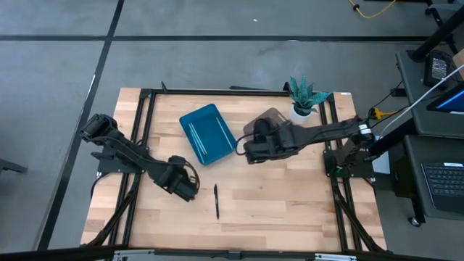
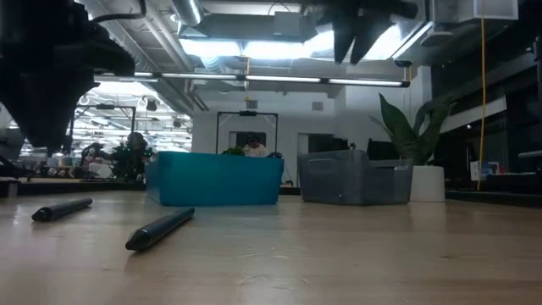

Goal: Sort pens & pencils
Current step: Put the left black pen into the gray bin

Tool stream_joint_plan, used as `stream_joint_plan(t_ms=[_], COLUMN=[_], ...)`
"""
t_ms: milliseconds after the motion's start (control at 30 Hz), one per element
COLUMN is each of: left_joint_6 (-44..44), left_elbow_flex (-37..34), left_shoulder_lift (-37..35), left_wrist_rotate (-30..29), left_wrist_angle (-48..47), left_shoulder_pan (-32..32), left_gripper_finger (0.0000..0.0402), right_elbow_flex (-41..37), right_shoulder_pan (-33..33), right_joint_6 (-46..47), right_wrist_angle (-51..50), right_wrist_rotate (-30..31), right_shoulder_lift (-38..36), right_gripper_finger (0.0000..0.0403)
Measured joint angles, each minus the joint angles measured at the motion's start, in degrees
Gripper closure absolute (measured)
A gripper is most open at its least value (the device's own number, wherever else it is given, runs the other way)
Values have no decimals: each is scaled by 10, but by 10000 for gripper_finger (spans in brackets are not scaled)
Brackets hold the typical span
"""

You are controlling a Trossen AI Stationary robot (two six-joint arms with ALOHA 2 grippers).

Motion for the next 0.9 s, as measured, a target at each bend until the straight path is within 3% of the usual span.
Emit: stream_joint_plan(t_ms=[267,433,667,900], left_joint_6=[-55,-67,-134,-151], left_elbow_flex=[0,-1,2,0], left_shoulder_lift=[20,67,122,127], left_wrist_rotate=[2,58,103,117], left_wrist_angle=[80,135,181,203], left_shoulder_pan=[16,29,49,79], left_gripper_finger=[319,319,319,319], right_elbow_flex=[0,0,0,0], right_shoulder_pan=[0,1,1,1], right_joint_6=[-8,-48,-162,-235], right_wrist_angle=[-9,-15,-17,-14], right_wrist_rotate=[46,77,89,97], right_shoulder_lift=[-72,-105,-136,-145], right_gripper_finger=[254,254,254,254])
